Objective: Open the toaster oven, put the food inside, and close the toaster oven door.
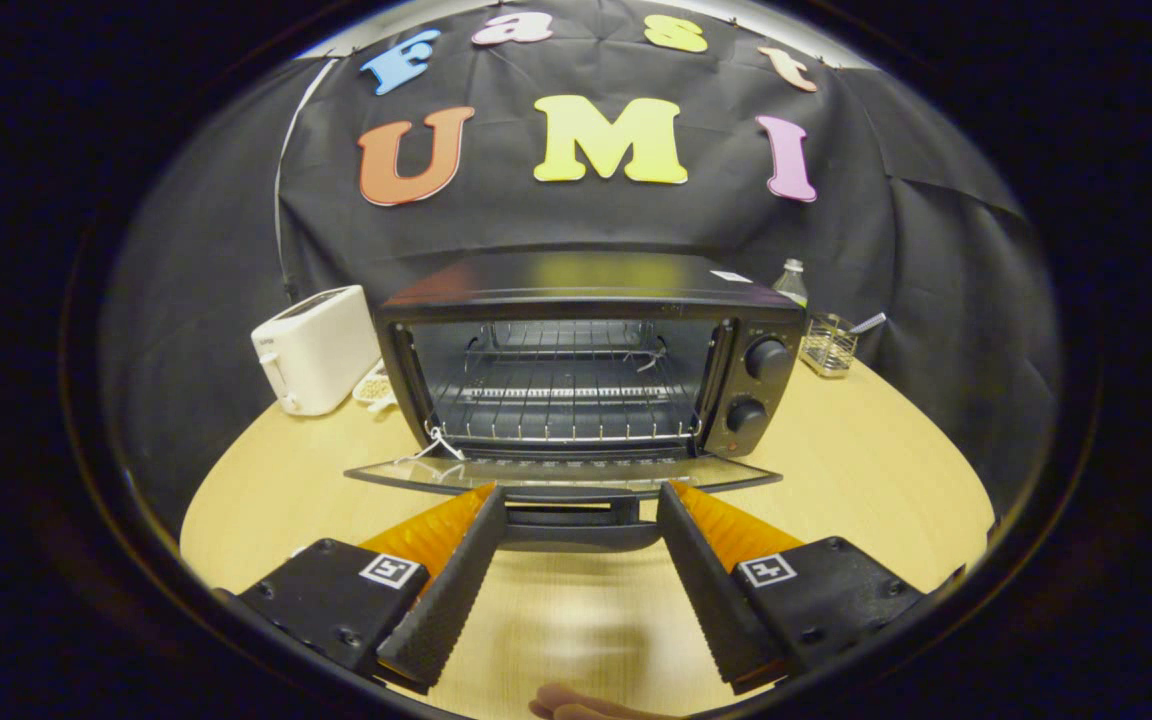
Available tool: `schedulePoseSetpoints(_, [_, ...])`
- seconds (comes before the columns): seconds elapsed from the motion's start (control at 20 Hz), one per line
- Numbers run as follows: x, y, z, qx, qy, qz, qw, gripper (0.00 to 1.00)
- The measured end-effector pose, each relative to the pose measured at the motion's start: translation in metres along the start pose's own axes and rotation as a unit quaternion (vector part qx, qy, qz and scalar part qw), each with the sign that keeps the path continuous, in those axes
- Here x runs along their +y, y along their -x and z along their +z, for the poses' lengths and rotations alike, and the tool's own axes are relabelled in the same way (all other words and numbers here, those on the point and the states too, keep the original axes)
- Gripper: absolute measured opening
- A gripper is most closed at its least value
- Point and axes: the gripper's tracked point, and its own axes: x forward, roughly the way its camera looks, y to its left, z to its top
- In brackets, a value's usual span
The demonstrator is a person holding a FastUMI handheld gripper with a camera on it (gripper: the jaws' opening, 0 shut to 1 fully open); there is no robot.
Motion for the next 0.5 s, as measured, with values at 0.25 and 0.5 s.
schedulePoseSetpoints(0.25, [0.0,-0.002,-0.028,-0.014,0.0,-0.001,1.0,1.0])
schedulePoseSetpoints(0.5, [0.0,-0.006,-0.057,0.026,0.0,-0.001,1.0,1.0])
